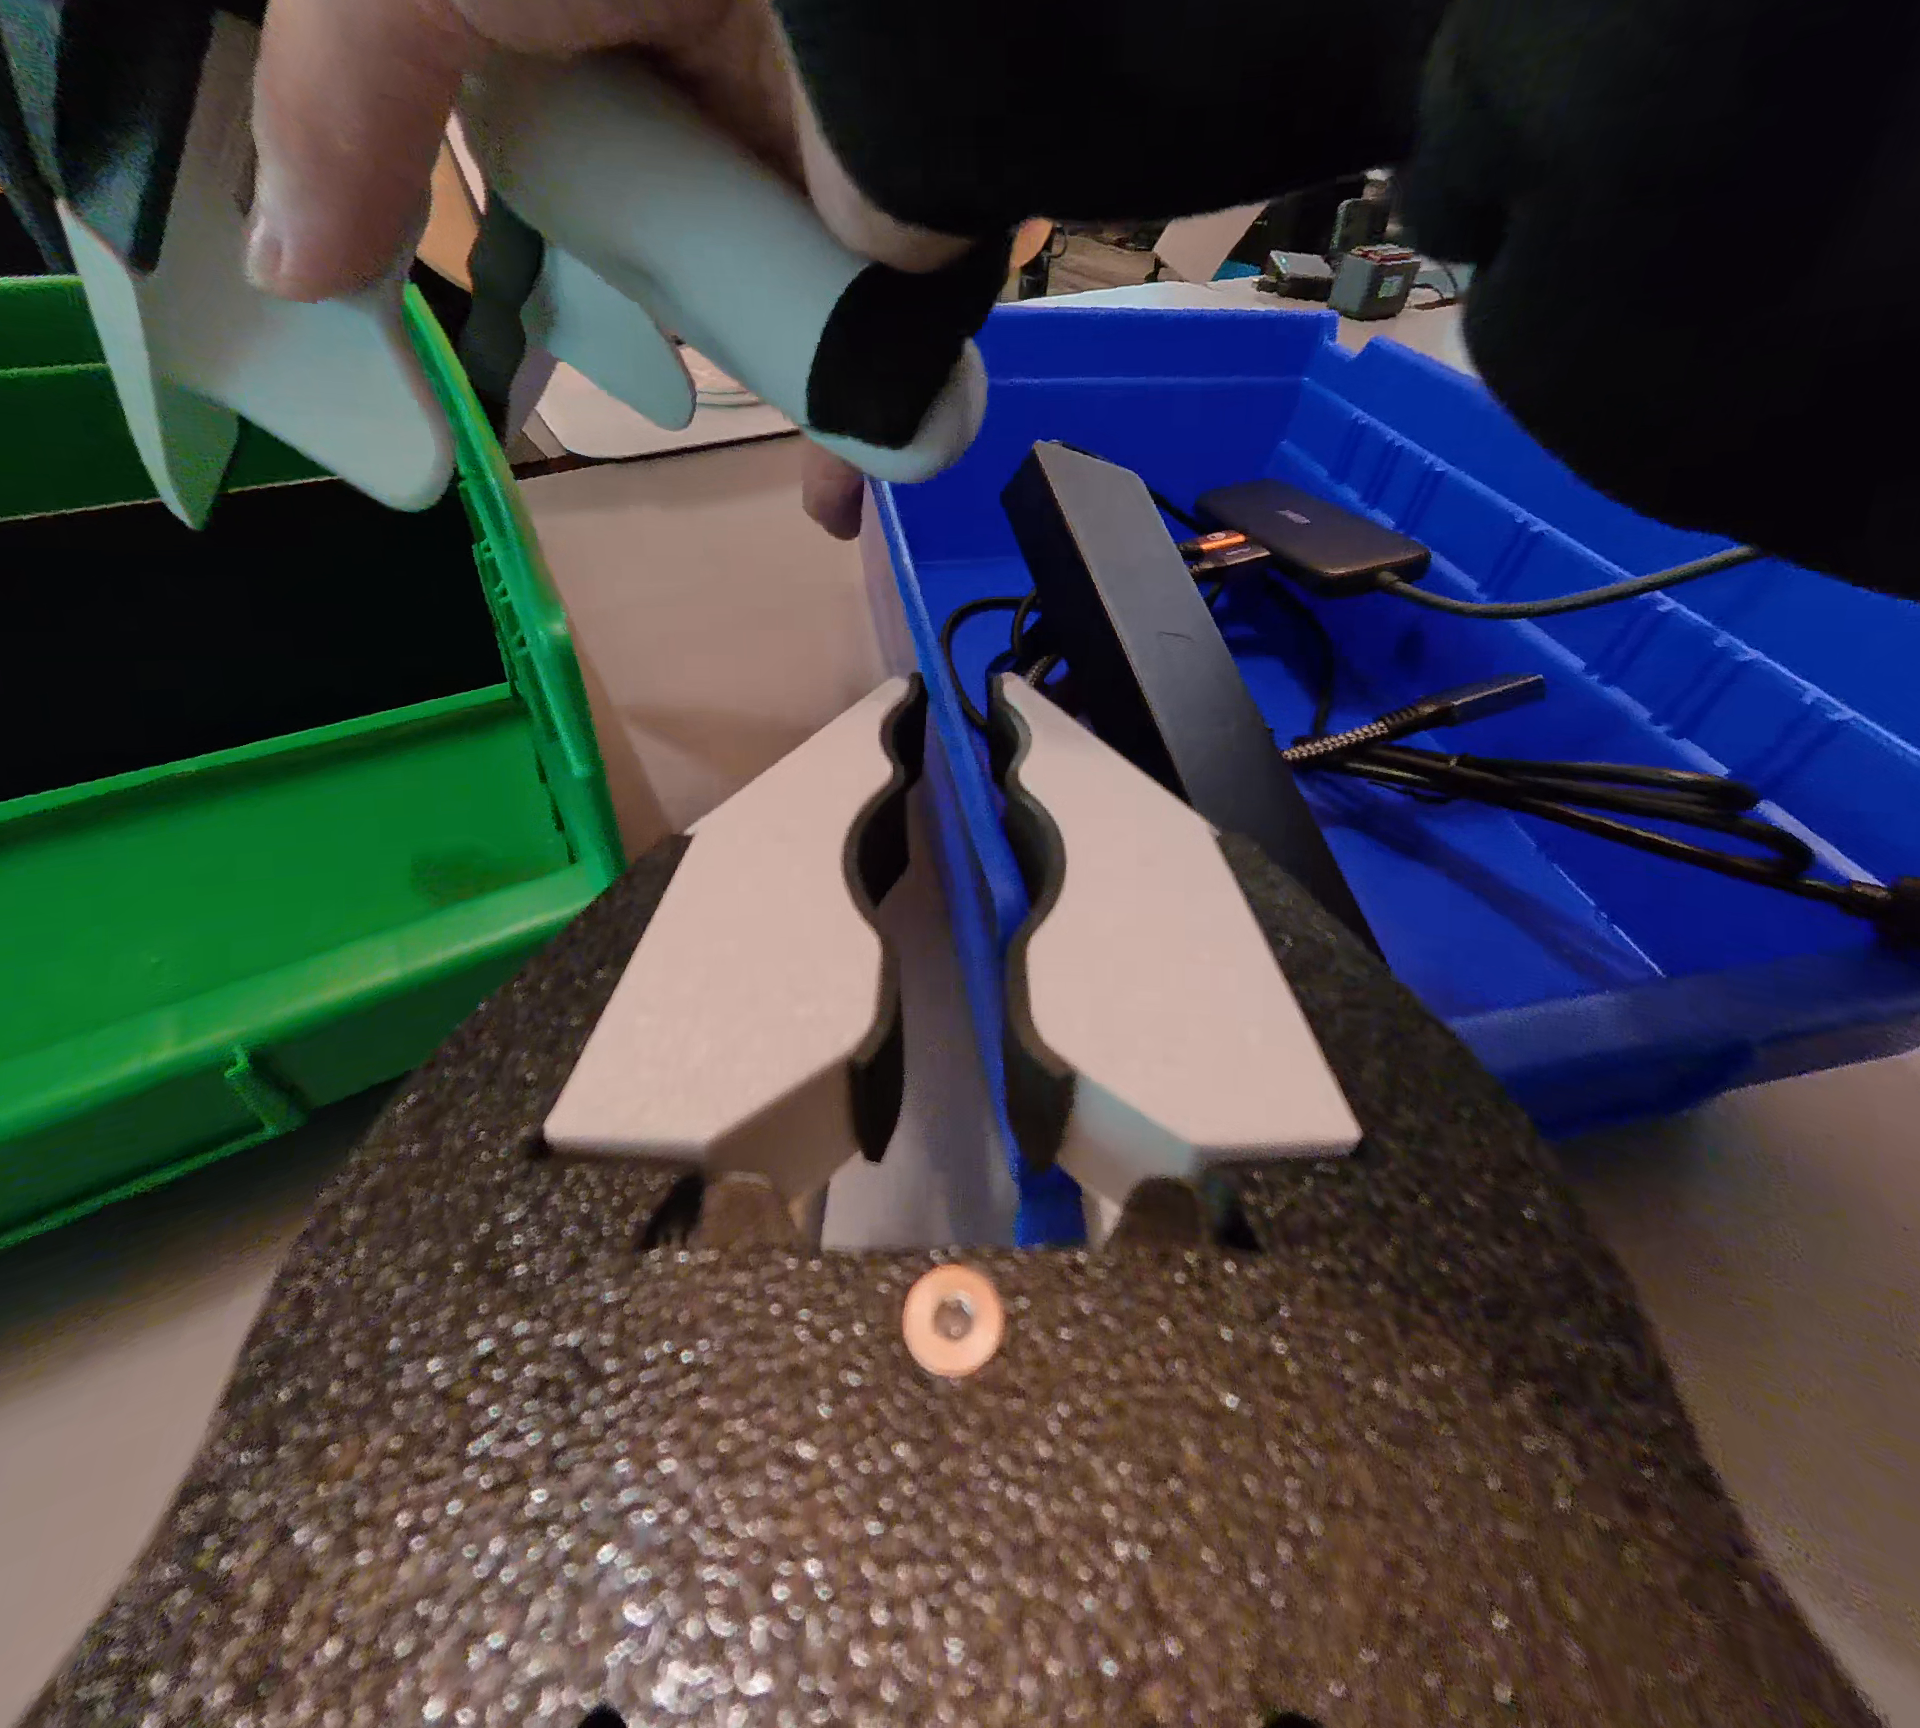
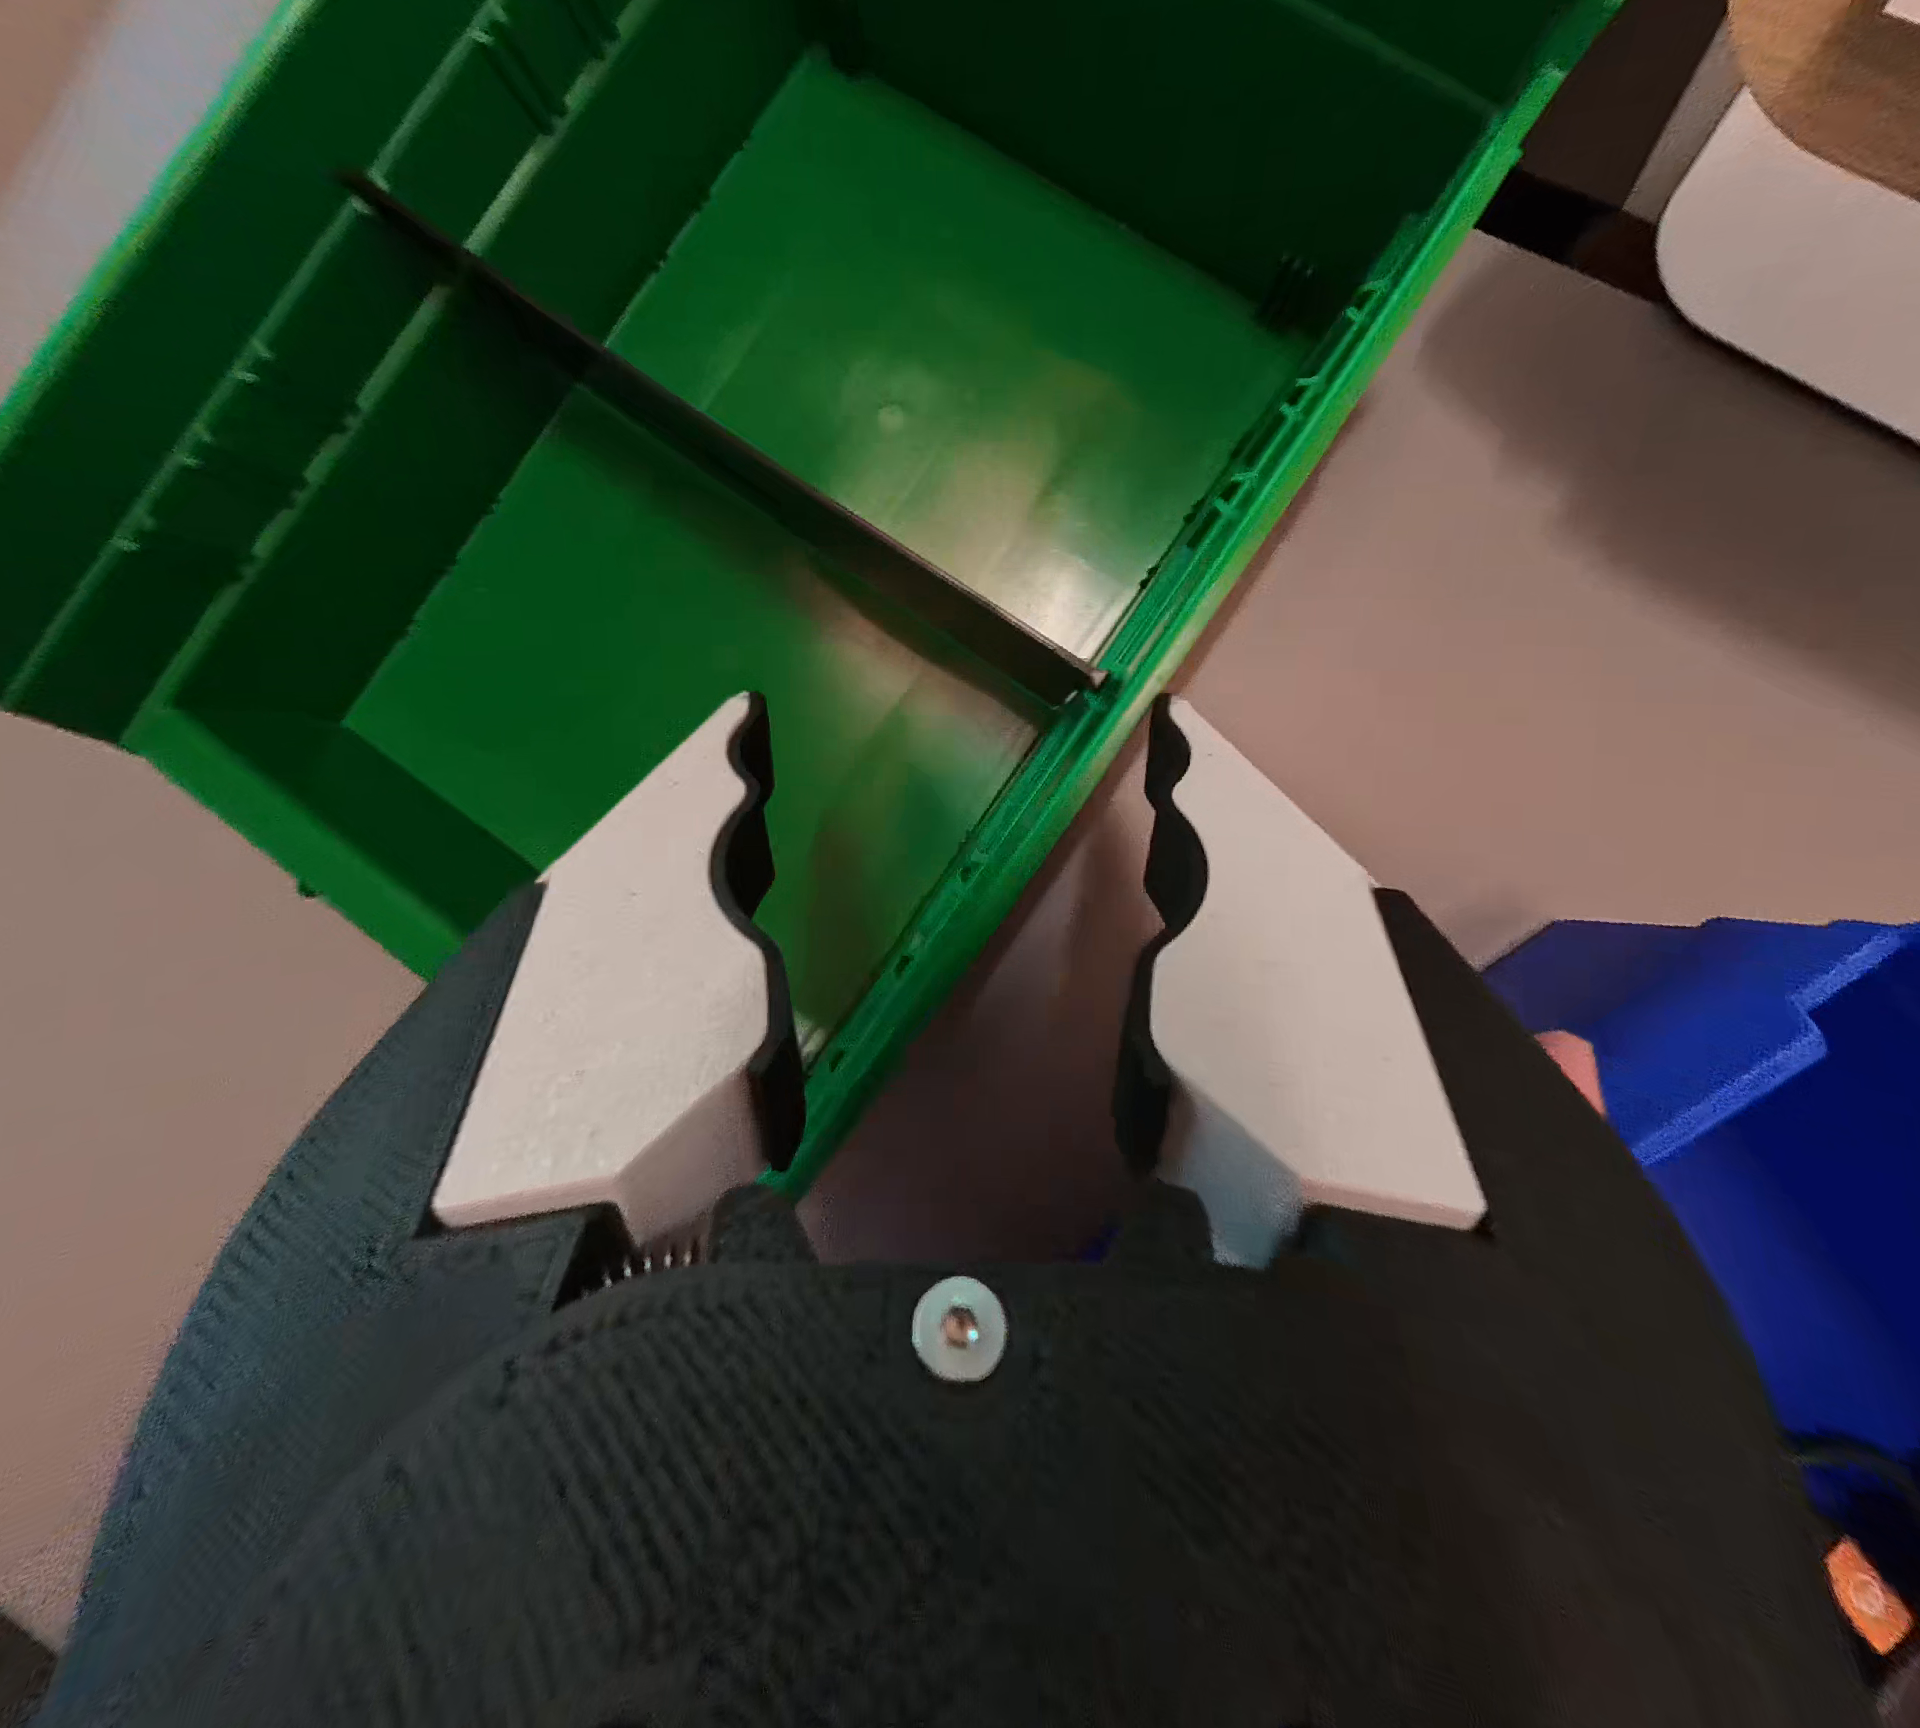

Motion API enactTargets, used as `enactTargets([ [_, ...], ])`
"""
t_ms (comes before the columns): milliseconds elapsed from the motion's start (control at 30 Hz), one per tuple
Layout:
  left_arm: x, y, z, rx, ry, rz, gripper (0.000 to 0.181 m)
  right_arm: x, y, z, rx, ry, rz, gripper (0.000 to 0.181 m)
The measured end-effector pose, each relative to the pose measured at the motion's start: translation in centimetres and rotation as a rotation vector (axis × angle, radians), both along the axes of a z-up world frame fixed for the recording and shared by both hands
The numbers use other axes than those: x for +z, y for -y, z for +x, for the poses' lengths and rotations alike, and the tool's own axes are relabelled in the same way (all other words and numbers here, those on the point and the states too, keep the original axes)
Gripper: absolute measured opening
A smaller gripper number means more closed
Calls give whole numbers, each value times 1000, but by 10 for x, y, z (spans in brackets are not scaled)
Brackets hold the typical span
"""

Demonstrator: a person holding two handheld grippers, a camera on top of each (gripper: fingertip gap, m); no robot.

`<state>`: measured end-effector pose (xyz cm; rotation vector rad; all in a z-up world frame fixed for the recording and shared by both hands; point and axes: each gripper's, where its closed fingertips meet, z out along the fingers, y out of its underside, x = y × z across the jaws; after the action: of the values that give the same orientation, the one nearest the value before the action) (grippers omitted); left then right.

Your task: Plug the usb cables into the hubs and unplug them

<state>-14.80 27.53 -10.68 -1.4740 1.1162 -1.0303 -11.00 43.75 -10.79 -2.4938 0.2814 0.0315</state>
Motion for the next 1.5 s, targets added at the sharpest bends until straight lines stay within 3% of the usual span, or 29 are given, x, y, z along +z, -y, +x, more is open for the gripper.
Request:
enactTargets([
  [100, 1, 1, -1, -20, 11, -4, 11, -11, 1, -1, 0, 13, -34, 71],
  [200, 1, -1, -2, -20, 14, -6, 11, -36, 9, -6, -1, -55, -140, 53],
  [300, 1, -1, -2, -16, 15, -6, 11, -47, 5, -11, -49, -160, -181, 61],
  [433, 1, -1, -3, -3, 2, 15, 10, -59, -4, -11, 12, -76, -212, 67],
  [567, 1, -3, -4, 17, -19, 53, 9, -64, -20, -21, 59, -81, -161, 53],
  [700, 1, -5, -5, 34, -21, 76, 8, -62, -36, -25, 45, -139, -99, 26],
  [833, 3, -6, -6, 28, -8, 94, 9, -54, -37, -47, 236, -136, -125, 24],
  [967, 4, -7, -7, 33, -6, 120, 8, -2, -46, -43, 356, -62, -76, 23],
  [1133, 4, -12, -11, 51, -19, 132, 5, 132, -32, 20, 360, 30, 140, 22],
  [1233, 3, -25, -22, 100, -48, 175, 4, 213, 11, 88, 285, 109, 273, 21],
  [1300, 3, -33, -30, 127, -53, 175, 5, 249, 54, 143, 205, 165, 324, 21],
  [1400, 3, -52, -44, 200, -60, 165, 6, 261, 135, 228, 48, 208, 331, 22],
  [1500, 3, -73, -64, 264, -54, 117, 5, 226, 224, 300, -113, 154, 309, 22],
])
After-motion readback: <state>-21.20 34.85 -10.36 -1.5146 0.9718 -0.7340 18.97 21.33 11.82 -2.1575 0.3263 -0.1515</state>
